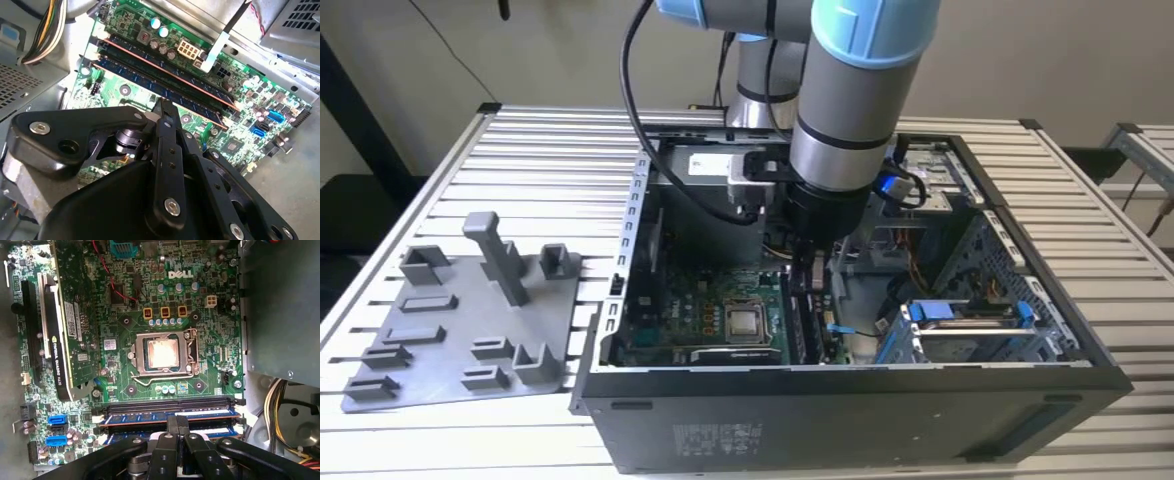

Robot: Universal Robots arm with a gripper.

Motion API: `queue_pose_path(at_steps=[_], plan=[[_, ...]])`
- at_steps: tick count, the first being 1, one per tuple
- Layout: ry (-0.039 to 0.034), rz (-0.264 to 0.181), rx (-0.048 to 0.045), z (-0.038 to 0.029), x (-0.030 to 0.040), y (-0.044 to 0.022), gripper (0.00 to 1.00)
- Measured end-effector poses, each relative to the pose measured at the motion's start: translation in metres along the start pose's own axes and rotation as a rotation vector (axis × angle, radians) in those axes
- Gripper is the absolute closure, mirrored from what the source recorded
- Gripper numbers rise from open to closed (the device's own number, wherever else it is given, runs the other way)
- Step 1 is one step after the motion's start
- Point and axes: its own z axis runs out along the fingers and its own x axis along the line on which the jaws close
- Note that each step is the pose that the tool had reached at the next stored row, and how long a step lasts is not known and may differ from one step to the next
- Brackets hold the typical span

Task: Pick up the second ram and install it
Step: 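Press down the second ram until it locks into place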

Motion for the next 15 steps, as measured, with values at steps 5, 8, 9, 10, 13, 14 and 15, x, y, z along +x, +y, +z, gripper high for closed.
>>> queue_pose_path(at_steps=[5, 8, 9, 10, 13, 14, 15], plan=[[0.0002, 0.0, -0.0001, 0.0029, 0.0019, -0.0002, 0.89], [0.0002, 0.0, -0.0001, 0.0063, 0.0038, -0.0004, 0.89], [0.0003, 0.0, -0.0002, 0.0072, 0.0047, -0.0005, 0.89], [0.0004, 0.0, -0.0005, 0.0083, 0.0055, -0.0006, 0.89], [0.0003, 0.0, -0.0008, 0.0125, 0.0061, -0.0006, 0.89], [0.0004, 0.0, -0.0008, 0.0141, 0.0062, -0.0007, 0.89], [0.0004, 0.0, -0.0008, 0.0159, 0.0062, -0.0007, 0.89]])
